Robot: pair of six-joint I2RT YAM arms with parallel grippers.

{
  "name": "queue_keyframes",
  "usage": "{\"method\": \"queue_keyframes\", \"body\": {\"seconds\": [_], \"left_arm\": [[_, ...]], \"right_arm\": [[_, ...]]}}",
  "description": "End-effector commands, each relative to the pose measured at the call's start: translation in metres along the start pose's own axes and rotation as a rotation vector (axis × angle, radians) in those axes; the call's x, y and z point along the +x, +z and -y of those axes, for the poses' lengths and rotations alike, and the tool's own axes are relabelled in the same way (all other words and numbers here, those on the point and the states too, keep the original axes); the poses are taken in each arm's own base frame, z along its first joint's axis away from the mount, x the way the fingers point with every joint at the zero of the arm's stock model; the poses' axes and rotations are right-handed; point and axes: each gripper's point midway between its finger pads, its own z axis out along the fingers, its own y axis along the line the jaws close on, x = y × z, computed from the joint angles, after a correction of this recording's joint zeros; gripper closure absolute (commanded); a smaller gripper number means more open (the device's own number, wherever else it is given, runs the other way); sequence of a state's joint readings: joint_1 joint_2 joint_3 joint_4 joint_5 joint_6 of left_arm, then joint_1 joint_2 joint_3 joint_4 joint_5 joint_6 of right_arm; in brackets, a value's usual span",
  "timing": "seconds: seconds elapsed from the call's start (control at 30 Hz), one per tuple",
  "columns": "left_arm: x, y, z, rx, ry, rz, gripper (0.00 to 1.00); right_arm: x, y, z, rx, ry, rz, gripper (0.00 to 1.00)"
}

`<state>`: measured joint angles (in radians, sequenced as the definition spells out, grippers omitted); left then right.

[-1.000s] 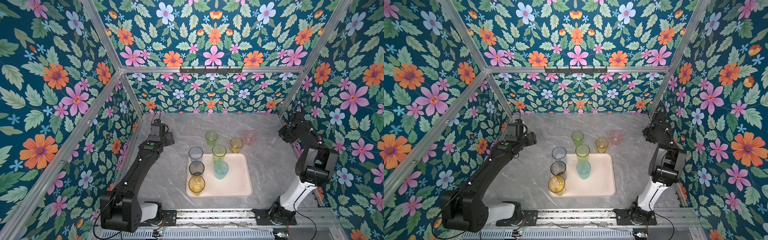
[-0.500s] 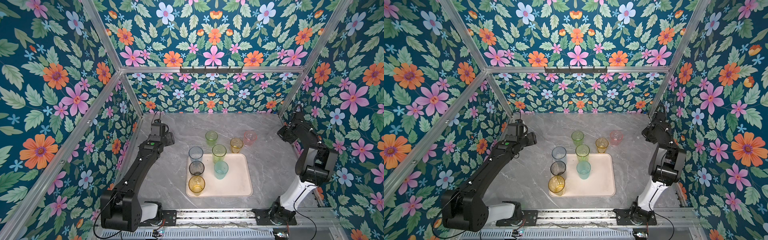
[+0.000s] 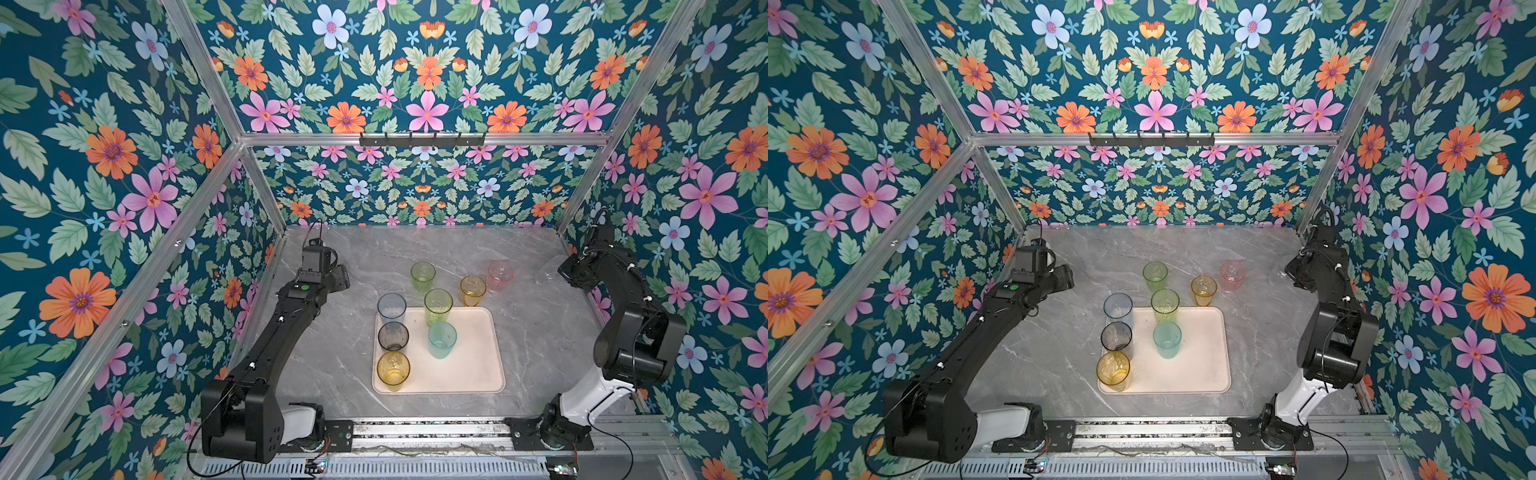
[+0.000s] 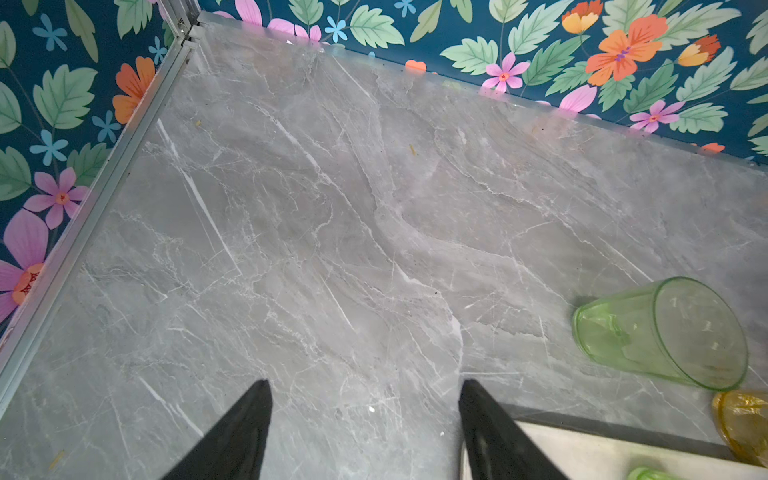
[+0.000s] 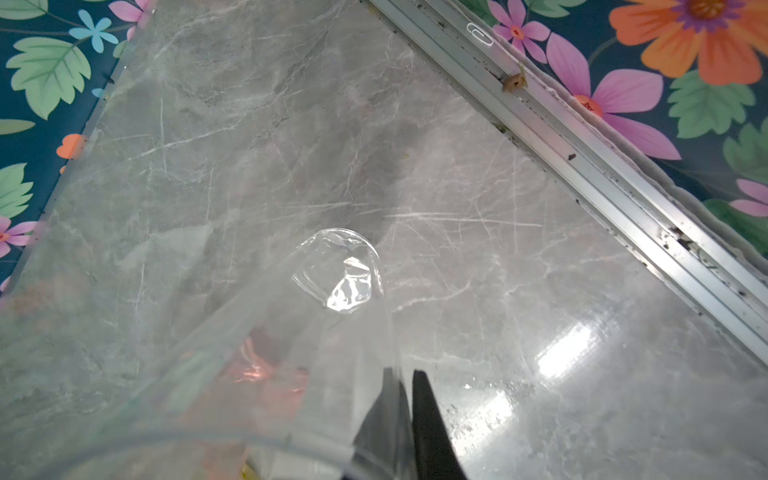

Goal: Place the glasses into the tray
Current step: 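Lift the clear glass with the right gripper and carry it toward the tray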

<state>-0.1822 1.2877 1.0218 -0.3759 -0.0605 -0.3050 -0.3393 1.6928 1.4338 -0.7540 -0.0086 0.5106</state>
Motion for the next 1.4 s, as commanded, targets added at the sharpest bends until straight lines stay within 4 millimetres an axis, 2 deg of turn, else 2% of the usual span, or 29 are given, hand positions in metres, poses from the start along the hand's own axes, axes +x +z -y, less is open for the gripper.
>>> {"method": "queue_keyframes", "body": {"seconds": [0.0, 0.27, 0.37, 0.53, 1.0, 1.2, 1.37], "left_arm": [[-0.002, -0.002, 0.002, 0.011, 0.005, 0.001, 0.26], [-0.003, -0.003, 0.005, 0.026, -0.002, 0.003, 0.26], [-0.003, -0.003, 0.004, 0.024, -0.005, 0.004, 0.26], [-0.002, -0.002, 0.005, 0.029, -0.005, 0.001, 0.26], [-0.001, 0.0, 0.006, 0.032, -0.007, -0.006, 0.26], [0.0, 0.0, 0.005, 0.028, -0.007, -0.008, 0.26], [0.0, 0.0, 0.005, 0.029, -0.006, -0.007, 0.26]], "right_arm": [[0.009, -0.023, 0.001, -0.023, -0.023, 0.0, 1.0], [0.035, -0.063, 0.001, -0.079, -0.066, 0.004, 1.0], [0.055, -0.073, -0.008, -0.149, -0.091, -0.038, 1.0], [0.085, -0.092, -0.014, -0.153, -0.176, -0.082, 1.0], [0.131, -0.153, -0.021, -0.208, -0.324, -0.104, 1.0], [0.154, -0.167, -0.022, -0.21, -0.382, -0.135, 1.0], [0.177, -0.172, -0.014, -0.179, -0.424, -0.169, 1.0]]}}
